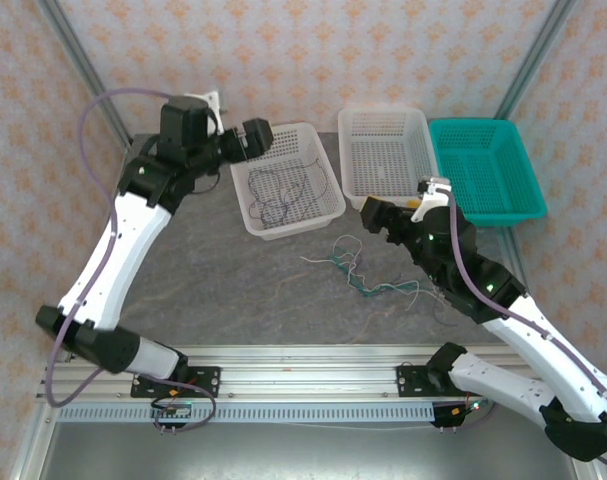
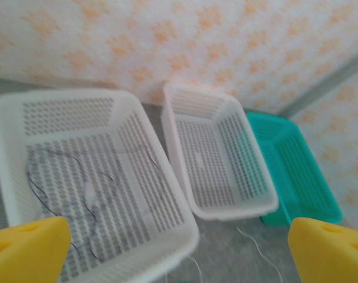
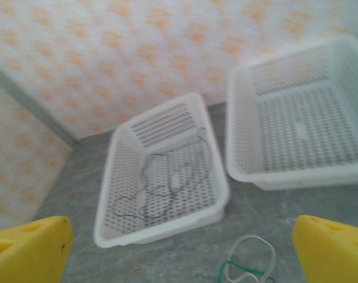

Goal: Untangle the cables

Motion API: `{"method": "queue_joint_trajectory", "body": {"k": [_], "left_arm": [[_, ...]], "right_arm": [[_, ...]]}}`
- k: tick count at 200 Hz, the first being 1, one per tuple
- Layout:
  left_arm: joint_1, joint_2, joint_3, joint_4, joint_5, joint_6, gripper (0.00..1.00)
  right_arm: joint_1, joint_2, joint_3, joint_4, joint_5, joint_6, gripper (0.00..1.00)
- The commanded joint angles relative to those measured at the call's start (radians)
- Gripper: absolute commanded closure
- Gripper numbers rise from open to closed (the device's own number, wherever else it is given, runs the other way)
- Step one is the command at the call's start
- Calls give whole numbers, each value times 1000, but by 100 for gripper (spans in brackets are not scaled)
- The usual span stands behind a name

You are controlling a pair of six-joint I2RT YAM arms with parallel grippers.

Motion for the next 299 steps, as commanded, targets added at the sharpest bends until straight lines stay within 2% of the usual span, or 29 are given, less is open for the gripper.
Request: {"method": "queue_joint_trajectory", "body": {"k": [1,11,25,39,66,83,92,108,136,157,178,195,215,244,271,299], "left_arm": [[-119,-97,-143,101,41,7,5],[-192,-149,-203,125,9,16,5],[-295,-201,-283,151,-61,18,6],[-403,-222,-343,158,-148,13,6],[-569,-184,-427,160,-313,-16,7],[-621,-118,-456,153,-399,-55,7],[-637,-82,-472,160,-424,-86,7],[-650,-23,-482,162,-444,-124,7],[-661,12,-510,216,-427,-165,7],[-662,11,-514,222,-435,-173,7],[-661,-7,-517,202,-452,-172,7],[-661,-27,-538,187,-467,-172,7],[-661,-45,-567,190,-475,-180,7],[-661,-48,-573,208,-461,-194,7],[-662,-57,-576,206,-463,-200,7],[-662,-76,-589,195,-478,-200,7]], "right_arm": [[-112,16,-49,-153,46,134,4],[-187,25,-89,-168,-37,165,5],[-305,55,-164,-154,-216,211,6],[-379,102,-235,-124,-336,238,9],[-398,207,-325,-52,-442,227,14],[-398,288,-370,53,-605,222,20],[-396,341,-367,60,-645,219,20],[-388,423,-336,12,-644,214,18],[-301,474,-320,80,-638,219,17],[-280,545,-290,91,-612,239,29],[-275,572,-270,30,-543,221,33],[-276,501,-272,-49,-442,220,26],[-275,317,-328,-87,-308,323,17],[-355,135,-419,-186,-198,516,15],[-452,142,-451,-259,-211,679,13],[-467,245,-499,-67,-313,656,7]]}}
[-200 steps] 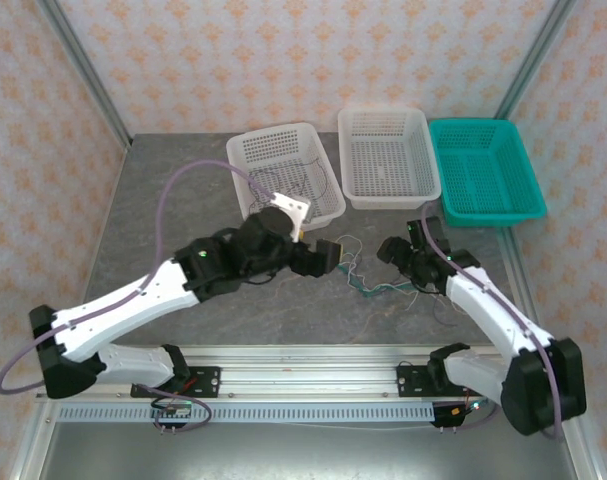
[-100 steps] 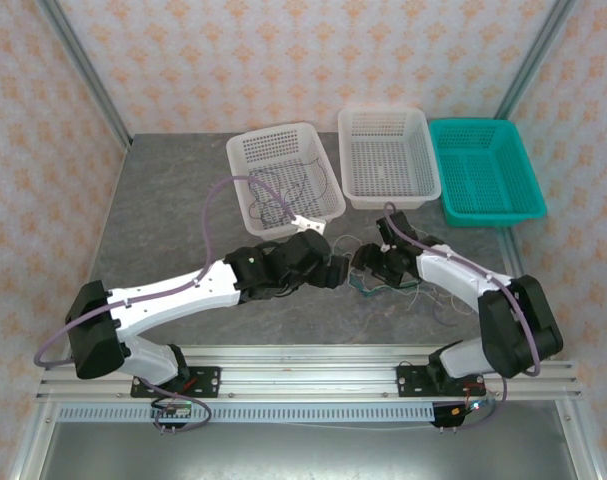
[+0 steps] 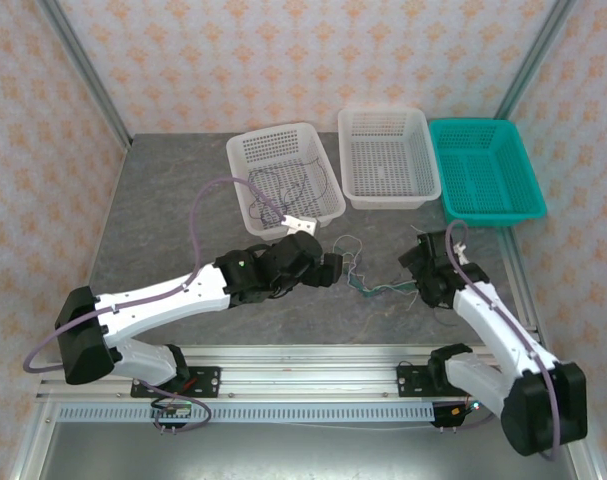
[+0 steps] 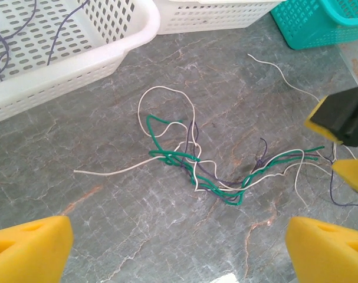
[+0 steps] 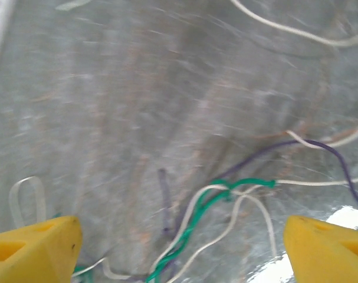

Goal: Untangle the cables

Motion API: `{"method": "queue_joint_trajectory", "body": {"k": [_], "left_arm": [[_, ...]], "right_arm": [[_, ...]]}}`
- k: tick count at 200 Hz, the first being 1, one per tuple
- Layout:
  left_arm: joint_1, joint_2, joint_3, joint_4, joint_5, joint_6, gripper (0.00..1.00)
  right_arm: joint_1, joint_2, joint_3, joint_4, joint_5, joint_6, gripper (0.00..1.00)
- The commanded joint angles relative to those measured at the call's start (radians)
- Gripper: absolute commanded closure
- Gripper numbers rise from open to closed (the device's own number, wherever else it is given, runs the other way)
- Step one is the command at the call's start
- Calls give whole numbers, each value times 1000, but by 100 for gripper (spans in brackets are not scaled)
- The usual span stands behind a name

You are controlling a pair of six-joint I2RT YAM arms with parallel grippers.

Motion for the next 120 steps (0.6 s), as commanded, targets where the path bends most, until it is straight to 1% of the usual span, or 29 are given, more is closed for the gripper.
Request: {"method": "queue_joint_trajectory", "body": {"k": [1,10,21,27,32,43,60,71,73,79,82,86,89,94,96,103,120], "left_arm": [[-9,-37,-21,3,-46,-16,7],[-8,-43,-26,2,-50,-17,7],[-8,-51,-33,2,-55,-17,7],[-9,-54,-34,2,-57,-18,7],[-9,-56,-38,1,-60,-19,7],[-9,-60,-41,-1,-66,-21,7],[-8,-66,-44,-7,-72,-26,7],[-8,-71,-47,-7,-76,-29,7],[-7,-73,-49,-8,-78,-30,7],[-7,-75,-51,-9,-80,-31,7],[-8,-76,-51,-9,-82,-32,7],[-8,-79,-53,-11,-84,-32,7],[-8,-80,-52,-13,-87,-34,7],[-8,-83,-53,-14,-89,-34,7],[-8,-83,-52,-15,-90,-34,7],[-8,-87,-51,-19,-94,-34,7],[-8,-99,-51,-22,-100,-38,7]], "right_arm": [[-6,78,-37,89,-50,63,7],[-6,126,-39,137,-86,58,5],[-7,189,-35,171,-95,61,5],[-6,228,-36,187,-93,61,7],[-6,258,-32,194,-88,60,10],[-6,315,-14,206,-74,39,20],[-6,383,17,193,-26,1,50],[-8,405,34,188,5,-18,63],[-8,406,37,189,5,-22,67],[-7,406,42,199,11,-34,73],[-7,405,44,206,14,-42,79],[-7,402,45,218,13,-57,82],[-7,398,50,224,15,-68,87],[-8,392,58,228,14,-90,90],[-8,389,63,229,15,-99,94],[-7,378,79,233,11,-144,100],[-6,323,136,224,16,-269,100]]}}
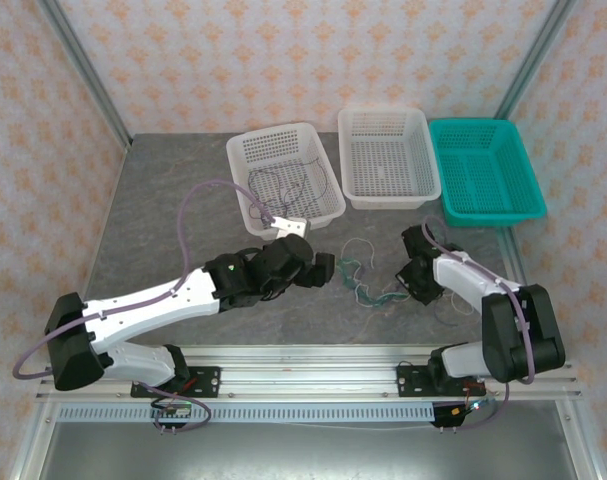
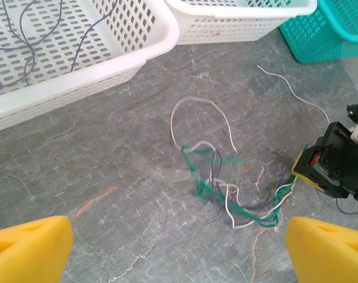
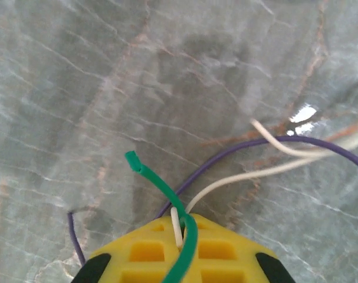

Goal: Untangle the cables

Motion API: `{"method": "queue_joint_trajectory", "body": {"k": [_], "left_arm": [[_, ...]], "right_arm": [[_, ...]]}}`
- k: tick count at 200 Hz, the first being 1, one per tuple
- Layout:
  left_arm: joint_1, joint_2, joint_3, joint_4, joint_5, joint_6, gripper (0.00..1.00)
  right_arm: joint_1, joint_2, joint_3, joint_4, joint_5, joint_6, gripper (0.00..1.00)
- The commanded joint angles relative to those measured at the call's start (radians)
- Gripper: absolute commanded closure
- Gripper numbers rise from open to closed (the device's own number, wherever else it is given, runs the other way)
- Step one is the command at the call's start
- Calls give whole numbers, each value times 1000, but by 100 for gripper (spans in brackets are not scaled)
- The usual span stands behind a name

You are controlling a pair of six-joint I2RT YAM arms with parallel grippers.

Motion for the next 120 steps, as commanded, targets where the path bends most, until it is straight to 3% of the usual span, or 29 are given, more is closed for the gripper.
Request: {"method": "queue_joint_trajectory", "body": {"k": [1,25,60,93,120], "left_arm": [[-8,-34,-9,-20,-57,-19,7],[-7,-60,-8,-22,-50,-38,7],[2,-113,5,-11,-5,-74,7],[33,-134,32,-52,36,-104,7],[53,-188,-8,-23,64,-131,7]], "right_arm": [[0,-38,72,199,23,-183,100],[12,-189,117,247,-37,-447,100],[110,-439,91,442,-83,-883,100],[167,-414,214,322,-290,-1235,100],[270,-370,292,215,-363,-1447,100]]}}
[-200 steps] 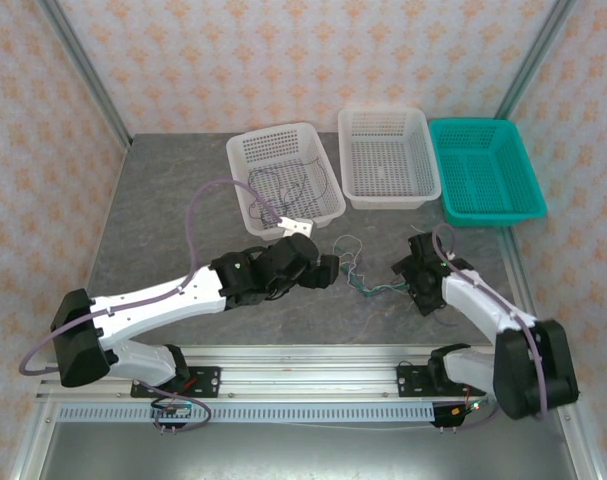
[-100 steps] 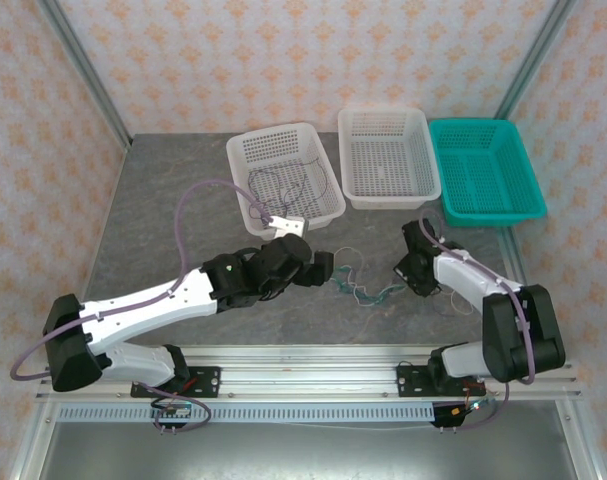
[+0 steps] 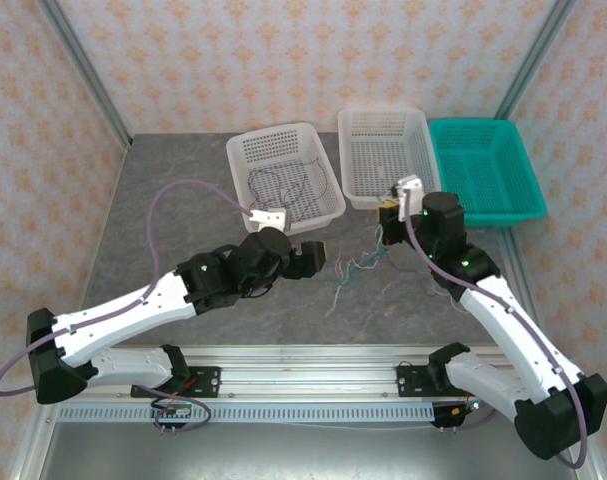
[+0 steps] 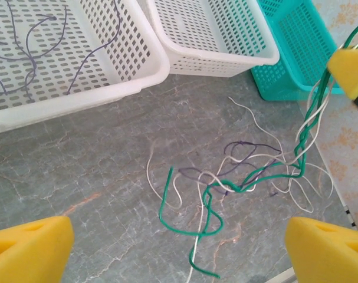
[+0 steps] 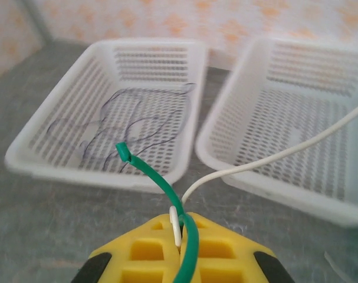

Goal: Untangle the cables

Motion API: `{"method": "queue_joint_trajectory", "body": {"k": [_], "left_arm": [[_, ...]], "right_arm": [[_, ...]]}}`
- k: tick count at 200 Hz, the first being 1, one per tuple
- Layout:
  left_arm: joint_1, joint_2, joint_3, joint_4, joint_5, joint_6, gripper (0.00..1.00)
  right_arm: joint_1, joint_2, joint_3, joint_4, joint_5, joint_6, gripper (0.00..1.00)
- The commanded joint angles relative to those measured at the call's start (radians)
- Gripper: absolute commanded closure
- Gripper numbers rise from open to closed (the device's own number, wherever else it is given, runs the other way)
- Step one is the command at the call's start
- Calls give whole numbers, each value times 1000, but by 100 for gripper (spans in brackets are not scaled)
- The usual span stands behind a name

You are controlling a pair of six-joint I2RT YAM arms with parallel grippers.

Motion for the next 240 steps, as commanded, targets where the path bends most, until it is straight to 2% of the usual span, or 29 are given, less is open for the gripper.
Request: {"method": "queue_joint_trajectory", "body": {"k": [1,19,45,79,99,119,138,159,173,188,209,240], "left_arm": [[17,-61,-14,-5,23,-46,7],[34,-106,-51,14,32,-69,8],[62,-162,-82,-15,25,-86,8],[71,-225,-107,-71,-22,-84,8],[73,-251,-123,-77,-36,-89,8],[73,-259,-135,-76,-32,-92,8],[75,-244,-131,-83,-13,-82,8],[76,-188,-98,-99,23,-61,8],[76,-128,-58,-119,47,-50,8],[76,-52,-16,-132,66,-47,8],[75,54,15,-91,86,-43,9],[61,262,111,-71,77,-4,14]], "right_arm": [[73,32,61,-106,-136,-310,100],[115,74,121,-135,-183,-348,100],[122,117,191,-56,-273,-306,100],[127,209,291,51,-388,-140,100],[139,241,204,194,-403,43,100],[142,227,-1,368,-321,256,100],[141,162,-181,438,-263,361,100],[136,97,-310,360,-154,451,100],[125,58,-374,298,-44,571,100],[106,20,-442,267,15,694,100],[78,-3,-483,154,169,849,100],[12,70,-488,99,186,908,100]]}}
